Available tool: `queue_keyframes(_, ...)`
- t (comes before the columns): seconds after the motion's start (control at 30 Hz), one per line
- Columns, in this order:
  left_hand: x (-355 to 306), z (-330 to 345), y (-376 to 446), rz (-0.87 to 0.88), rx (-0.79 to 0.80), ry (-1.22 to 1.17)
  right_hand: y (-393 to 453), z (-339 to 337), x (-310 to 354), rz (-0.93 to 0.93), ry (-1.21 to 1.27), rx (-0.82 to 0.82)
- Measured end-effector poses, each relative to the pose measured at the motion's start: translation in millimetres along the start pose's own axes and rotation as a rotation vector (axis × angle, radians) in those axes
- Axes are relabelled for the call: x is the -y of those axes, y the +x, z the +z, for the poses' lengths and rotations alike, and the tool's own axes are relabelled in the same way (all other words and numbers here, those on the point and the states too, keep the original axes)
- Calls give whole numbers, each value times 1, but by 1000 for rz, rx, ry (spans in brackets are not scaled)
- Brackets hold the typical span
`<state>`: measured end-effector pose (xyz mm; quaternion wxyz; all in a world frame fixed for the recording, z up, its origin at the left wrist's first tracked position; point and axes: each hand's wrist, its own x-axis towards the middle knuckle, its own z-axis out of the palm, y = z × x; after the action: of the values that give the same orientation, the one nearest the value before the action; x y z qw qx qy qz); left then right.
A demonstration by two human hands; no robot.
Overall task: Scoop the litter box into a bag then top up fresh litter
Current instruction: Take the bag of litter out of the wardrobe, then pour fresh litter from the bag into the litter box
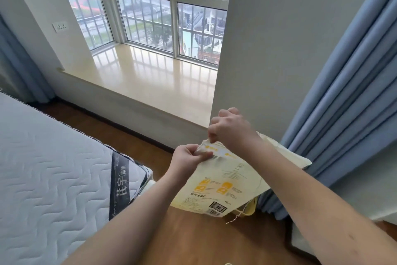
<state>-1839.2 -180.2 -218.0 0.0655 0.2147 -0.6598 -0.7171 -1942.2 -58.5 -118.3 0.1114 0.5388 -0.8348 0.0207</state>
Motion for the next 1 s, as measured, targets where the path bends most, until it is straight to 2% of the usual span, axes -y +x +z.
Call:
queue_keyframes(0.17,23,27,34,-2,-1,64,3,25,-38,-81,87,-62)
queue_keyframes(0.33,77,39,59,-51,-4,334,4,60,-69,-85,158,-32)
queue_keyframes(0.43,115,34,82,-95,0,371,6,87,-84,-49,143,-43)
queue_keyframes(0.6,170,15,124,-102,-36,458,13,135,-103,35,148,-161)
queue_keyframes(0.77,228,-1,165,-40,-211,380,24,198,-110,103,127,-288)
queue_keyframes(1.0,305,-24,207,54,-259,342,25,298,-116,207,-11,-380)
